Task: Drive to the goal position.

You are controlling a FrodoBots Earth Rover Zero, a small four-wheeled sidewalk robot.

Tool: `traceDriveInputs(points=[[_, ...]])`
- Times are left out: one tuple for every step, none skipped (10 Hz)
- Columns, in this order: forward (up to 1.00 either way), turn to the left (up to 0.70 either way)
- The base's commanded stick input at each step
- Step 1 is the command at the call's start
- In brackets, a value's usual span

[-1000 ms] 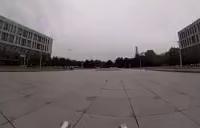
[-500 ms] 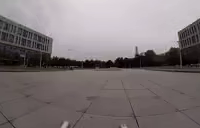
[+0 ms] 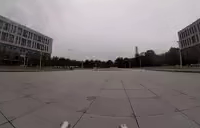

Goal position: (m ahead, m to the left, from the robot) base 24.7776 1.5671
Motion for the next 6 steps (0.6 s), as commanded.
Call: traceDriveInputs(points=[[0.05,0.00],[0.05,0.00],[0.05,0.00],[0.05,0.00],[0.05,0.00],[0.05,0.00]])
